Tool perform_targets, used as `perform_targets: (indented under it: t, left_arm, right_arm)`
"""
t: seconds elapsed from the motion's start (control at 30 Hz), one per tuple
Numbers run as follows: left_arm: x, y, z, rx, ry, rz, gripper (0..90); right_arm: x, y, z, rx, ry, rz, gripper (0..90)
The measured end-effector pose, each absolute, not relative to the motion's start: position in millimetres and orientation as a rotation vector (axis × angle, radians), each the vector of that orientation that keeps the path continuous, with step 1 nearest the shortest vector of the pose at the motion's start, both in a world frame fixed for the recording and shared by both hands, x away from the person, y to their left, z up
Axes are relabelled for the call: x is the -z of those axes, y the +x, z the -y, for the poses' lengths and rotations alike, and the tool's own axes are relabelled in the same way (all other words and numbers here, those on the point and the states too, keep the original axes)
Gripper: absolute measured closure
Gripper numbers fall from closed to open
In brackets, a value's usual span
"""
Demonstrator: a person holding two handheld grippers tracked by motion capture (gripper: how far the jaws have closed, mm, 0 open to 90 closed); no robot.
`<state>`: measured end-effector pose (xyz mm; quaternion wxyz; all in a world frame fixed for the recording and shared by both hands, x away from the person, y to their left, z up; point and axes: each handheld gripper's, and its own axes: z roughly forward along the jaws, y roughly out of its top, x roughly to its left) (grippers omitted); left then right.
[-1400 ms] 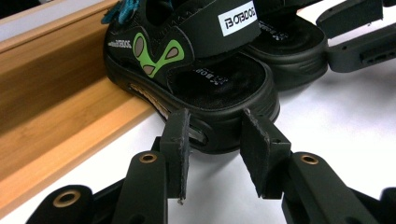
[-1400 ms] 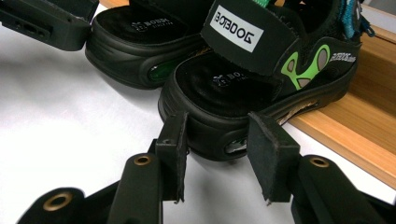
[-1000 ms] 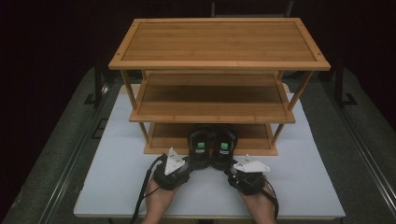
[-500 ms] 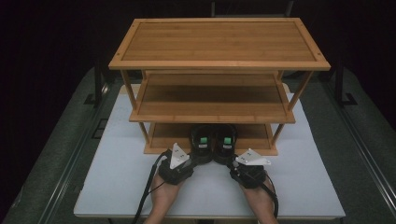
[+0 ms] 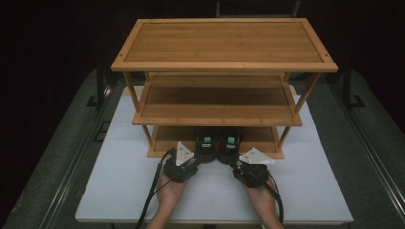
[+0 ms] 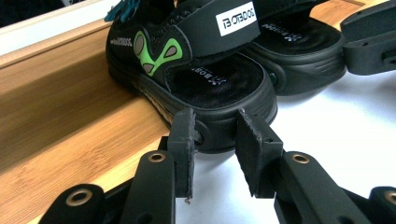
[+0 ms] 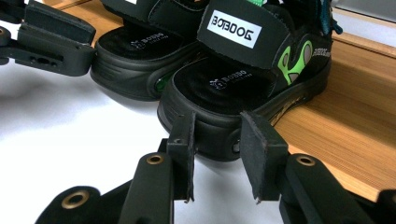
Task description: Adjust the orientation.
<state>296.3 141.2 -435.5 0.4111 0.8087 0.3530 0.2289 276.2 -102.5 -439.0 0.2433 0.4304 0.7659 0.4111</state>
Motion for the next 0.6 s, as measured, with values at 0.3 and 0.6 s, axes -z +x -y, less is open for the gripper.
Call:
perform_targets:
  t: [0.3,0.6]
  left_arm:
    - [438.9,302.7,-139.2,-0.576,2.011,-0.903,67.6]
    - [440.3,307.2,-137.2,-0.57,2.0,-0.913,67.6]
  right_arm:
    - [440.9,282.6,101.7,-1.12,1.195,-2.069,65.3]
    - [442.6,287.9,103.4,-1.12,1.213,-2.05,65.2]
